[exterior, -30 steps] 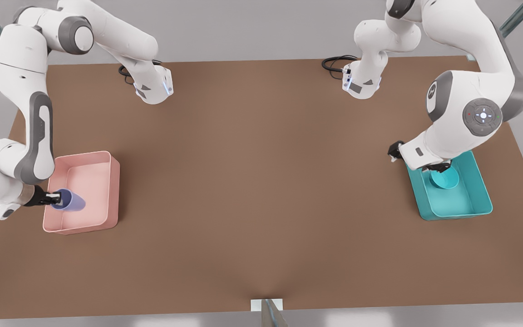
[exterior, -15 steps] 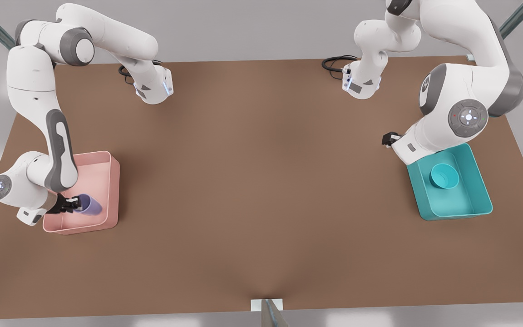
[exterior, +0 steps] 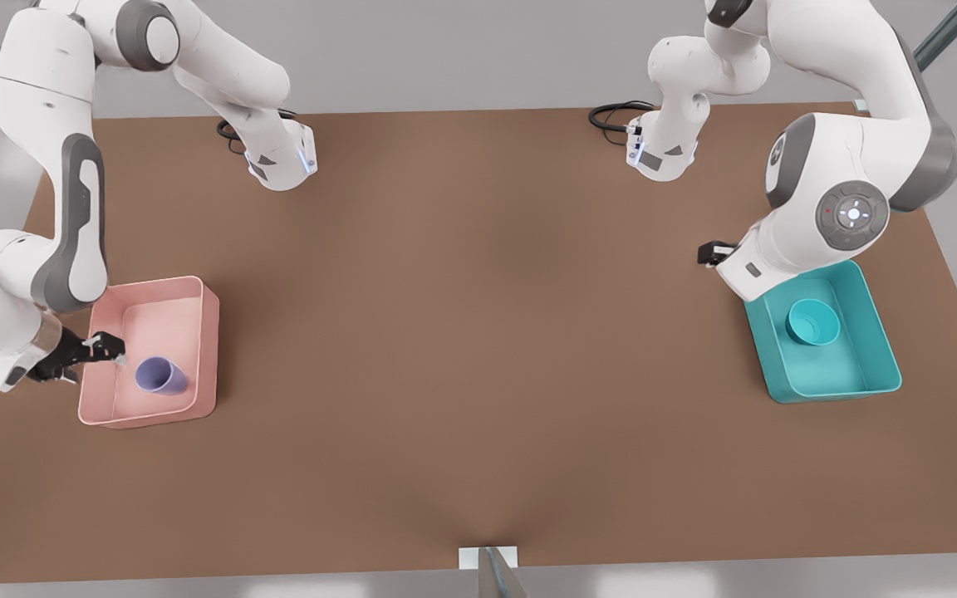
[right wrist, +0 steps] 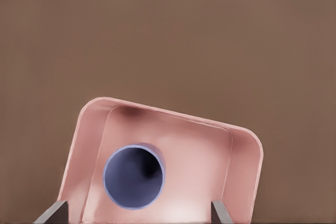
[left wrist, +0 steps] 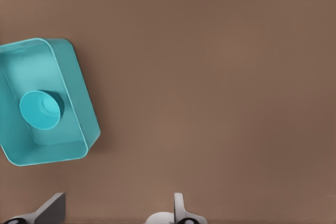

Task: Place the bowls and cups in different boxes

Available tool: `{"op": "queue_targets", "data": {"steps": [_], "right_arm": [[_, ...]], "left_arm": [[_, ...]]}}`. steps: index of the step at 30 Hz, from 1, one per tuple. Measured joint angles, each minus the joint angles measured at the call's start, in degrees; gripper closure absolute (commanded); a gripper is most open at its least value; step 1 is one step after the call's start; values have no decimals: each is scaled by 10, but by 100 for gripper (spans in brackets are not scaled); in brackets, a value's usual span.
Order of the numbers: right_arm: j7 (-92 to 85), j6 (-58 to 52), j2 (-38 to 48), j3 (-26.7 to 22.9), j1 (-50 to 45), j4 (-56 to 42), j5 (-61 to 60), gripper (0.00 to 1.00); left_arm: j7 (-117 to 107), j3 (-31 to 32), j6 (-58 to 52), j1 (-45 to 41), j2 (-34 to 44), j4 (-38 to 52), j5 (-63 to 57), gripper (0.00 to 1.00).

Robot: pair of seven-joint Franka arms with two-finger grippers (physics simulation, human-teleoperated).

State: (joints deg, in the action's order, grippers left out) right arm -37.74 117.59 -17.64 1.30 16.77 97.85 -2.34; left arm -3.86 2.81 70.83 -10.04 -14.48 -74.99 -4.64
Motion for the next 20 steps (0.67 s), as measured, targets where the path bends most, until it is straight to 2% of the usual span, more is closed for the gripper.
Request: {"op": "queue_targets", "data": {"steps": [4,6,10,20], "right_arm": [[62,-104,-6,-1,-113,-51,4,0],[97,-146,26,0,-136,-66,5,0],[154,-221,113,-3,-153,-75,7,0],[238,-292,147,-8,-137,-94,14,0]], "left_arm": [[-8,-1,0,1,0,0,0,0],[-11,-1,0,1,0,0,0,0],[-17,-1,-1,1,0,0,0,0],[-26,0,-2,1,1,0,0,0]]}}
